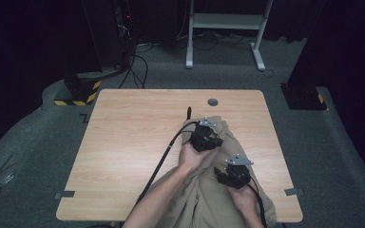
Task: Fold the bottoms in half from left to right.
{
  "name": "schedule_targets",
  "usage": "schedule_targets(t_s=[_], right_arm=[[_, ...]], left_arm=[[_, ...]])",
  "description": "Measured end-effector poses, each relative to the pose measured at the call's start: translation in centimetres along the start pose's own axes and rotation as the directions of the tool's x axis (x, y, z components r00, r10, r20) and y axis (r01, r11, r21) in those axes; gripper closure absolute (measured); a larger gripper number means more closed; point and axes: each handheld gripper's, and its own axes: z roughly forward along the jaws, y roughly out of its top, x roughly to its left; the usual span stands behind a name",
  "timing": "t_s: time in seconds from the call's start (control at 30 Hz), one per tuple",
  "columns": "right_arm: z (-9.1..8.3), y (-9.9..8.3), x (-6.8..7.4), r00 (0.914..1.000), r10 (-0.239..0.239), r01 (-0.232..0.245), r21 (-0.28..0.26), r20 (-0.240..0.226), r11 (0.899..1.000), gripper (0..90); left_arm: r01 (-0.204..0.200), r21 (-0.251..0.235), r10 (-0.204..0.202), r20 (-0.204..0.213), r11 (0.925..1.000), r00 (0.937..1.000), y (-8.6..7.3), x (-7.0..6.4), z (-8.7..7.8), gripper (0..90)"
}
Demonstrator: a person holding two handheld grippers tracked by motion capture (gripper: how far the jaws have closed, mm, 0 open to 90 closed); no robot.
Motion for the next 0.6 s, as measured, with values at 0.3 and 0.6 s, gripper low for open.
schedule_targets(t_s=[0.3, 0.6], right_arm=[[0.0, 0.0, 0.0, 1.0, 0.0, 0.0, -0.001, 0.0, 1.0, 35.0], [0.0, 0.0, 0.0, 1.0, -0.001, 0.001, 0.0, -0.001, 1.0, 35.0]], left_arm=[[-0.001, -0.006, 0.001, 0.015, 1.0, 0.9999, 0.5, -0.5, 0.6, 86.1], [-0.013, 0.038, 0.013, 0.009, 0.9992, 0.9999, 0.3, -0.7, 2.2, 84.5]])
